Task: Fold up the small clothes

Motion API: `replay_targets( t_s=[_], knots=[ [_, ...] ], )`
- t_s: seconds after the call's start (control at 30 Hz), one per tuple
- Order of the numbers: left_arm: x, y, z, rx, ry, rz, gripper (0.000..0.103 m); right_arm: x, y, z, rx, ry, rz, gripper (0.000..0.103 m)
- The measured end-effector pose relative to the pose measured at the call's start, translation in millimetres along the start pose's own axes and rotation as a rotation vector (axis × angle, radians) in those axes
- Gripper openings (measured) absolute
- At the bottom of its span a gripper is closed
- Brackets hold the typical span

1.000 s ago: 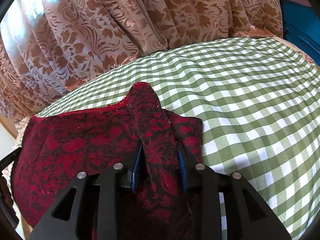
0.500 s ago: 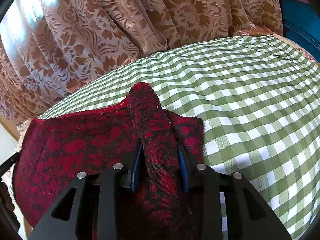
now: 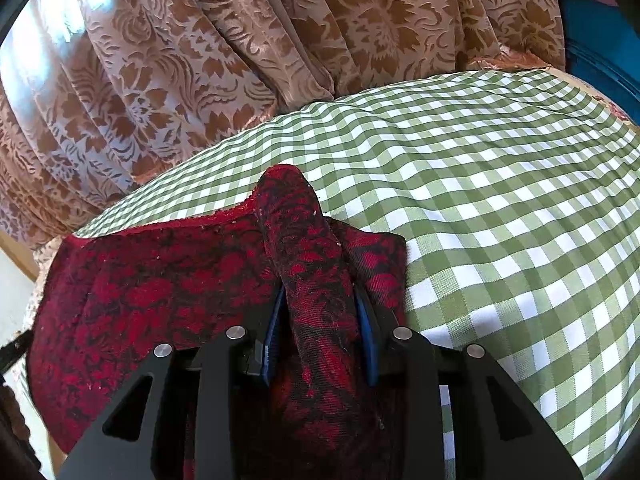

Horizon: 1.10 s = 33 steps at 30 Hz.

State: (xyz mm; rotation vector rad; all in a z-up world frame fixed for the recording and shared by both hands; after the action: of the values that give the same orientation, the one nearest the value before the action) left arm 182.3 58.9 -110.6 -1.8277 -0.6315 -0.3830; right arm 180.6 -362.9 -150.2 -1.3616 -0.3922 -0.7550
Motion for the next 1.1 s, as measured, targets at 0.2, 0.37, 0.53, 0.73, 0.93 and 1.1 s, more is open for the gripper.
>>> replay_targets(
  t_s=[0.2, 0.37, 0.53, 0.73, 0.93, 1.1],
  knots=[
    [-29, 2, -6, -0.087, 0.024, 0.057, 0.013, 1, 2, 2, 0.009, 0.002, 0.016, 0.034],
    [-53, 5, 3, -0.035, 0.04, 0.101, 0.012, -1, 10, -3, 0.066, 0.02, 0.037, 0.036],
    [-47, -5, 12, -0.015, -0.044, 0.075, 0.042, -2, 7, -3, 0.091, 0.048, 0.037, 0.039],
    [-20, -43, -9, -0.034, -0.013, -0.073, 0.047, -4, -26, -3, 0.086, 0.086, 0.062, 0.081],
    [-32, -49, -58, -0.051, 0.187, -0.087, 0.047, -49, -71, 0, 0.076, -0.042, 0.096, 0.081],
    [-64, -18, -68, 0.025, 0.28, 0.028, 0.047, -93, -88, 0, -0.017, -0.194, 0.165, 0.026]
  ],
)
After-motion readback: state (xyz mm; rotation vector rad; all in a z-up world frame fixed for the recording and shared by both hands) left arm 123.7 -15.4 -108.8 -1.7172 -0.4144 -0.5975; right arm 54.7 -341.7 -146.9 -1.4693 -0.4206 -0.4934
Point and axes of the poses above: each gripper's, at about its wrist camera, not at the fingertips, and y roughly the way its jaws point, z to its left, x to its top, the point moved 8 cm from there along y, roughly the way its jaws point, and after that the axes turned 6 degrees about -y, right-handed, at the moved point
